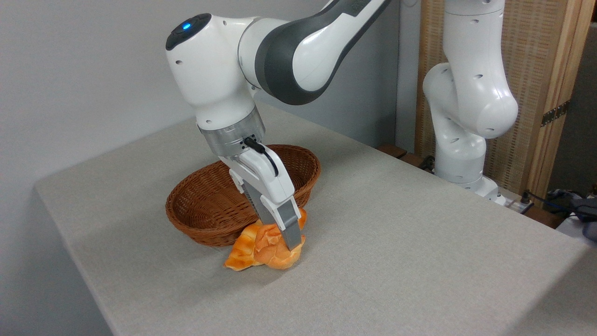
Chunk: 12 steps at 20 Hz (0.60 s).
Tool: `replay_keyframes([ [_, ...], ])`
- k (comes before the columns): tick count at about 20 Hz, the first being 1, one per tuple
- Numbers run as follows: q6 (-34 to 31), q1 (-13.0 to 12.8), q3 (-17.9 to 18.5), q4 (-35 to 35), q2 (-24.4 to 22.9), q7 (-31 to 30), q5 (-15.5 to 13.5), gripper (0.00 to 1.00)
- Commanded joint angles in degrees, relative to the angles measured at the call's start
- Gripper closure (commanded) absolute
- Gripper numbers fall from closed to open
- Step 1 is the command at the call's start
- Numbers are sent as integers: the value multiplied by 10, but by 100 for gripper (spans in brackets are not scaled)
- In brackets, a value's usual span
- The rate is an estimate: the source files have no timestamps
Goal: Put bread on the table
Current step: 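Lower the bun onto the table beside the braided loaf and release, then raise the open gripper up above the basket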
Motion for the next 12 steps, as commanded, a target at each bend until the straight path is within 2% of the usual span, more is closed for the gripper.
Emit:
replay_keyframes([
  [1, -5, -2, 3, 34, -5, 6, -3, 0],
  [3, -6, -2, 3, 51, -9, 5, -7, 0],
  [6, -6, -2, 3, 80, -14, 4, -32, 0],
  [9, -6, -3, 1, 115, -16, 4, -38, 0],
  [12, -12, -3, -9, 150, -16, -4, -57, 0],
])
